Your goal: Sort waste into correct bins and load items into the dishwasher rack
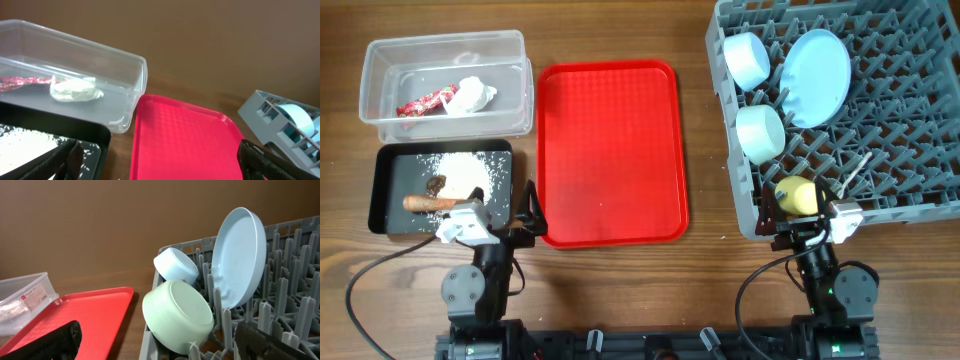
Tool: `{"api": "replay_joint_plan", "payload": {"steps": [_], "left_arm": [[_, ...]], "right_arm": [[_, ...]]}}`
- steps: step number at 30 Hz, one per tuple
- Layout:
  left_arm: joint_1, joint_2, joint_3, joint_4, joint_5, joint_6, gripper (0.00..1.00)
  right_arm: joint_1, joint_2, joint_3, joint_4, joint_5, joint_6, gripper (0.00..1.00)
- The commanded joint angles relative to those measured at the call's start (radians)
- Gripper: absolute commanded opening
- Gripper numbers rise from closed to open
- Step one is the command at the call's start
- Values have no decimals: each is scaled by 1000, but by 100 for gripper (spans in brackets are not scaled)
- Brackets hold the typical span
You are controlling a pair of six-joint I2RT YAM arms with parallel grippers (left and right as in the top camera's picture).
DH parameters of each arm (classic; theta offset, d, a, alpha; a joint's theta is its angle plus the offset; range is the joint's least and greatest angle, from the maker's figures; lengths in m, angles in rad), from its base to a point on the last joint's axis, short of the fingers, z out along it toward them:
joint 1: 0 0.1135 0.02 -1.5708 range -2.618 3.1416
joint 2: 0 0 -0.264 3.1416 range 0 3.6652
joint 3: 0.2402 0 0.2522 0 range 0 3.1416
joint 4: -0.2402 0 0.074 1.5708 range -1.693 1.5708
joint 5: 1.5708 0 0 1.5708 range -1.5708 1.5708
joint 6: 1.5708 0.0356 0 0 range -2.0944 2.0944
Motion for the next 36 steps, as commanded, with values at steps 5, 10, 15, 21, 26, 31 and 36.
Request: {"api": "replay_joint_plan", "payload": {"steps": [5,10,15,21,26,31,36], "left_arm": [[2,-120,-38,-79,-2,-2,100],[2,-120,-38,-77,0,-2,100],[2,-119,-38,-77,-2,-2,100],[2,-119,-38,-77,-2,-2,100],[2,-119,-38,-77,-2,-2,100],[2,-119,-38,-77,-2,-2,100],[2,-119,-38,-77,-2,-2,100]], "right_arm": [[7,-11,-3,5,15,-9,100],[7,-11,-3,5,15,-10,100],[7,-11,-3,5,15,-10,100],[7,-11,-3,5,15,-9,100],[7,-11,-3,5,15,-10,100],[7,-11,-3,5,15,-10,100],[7,-11,-3,5,15,-9,100]]}}
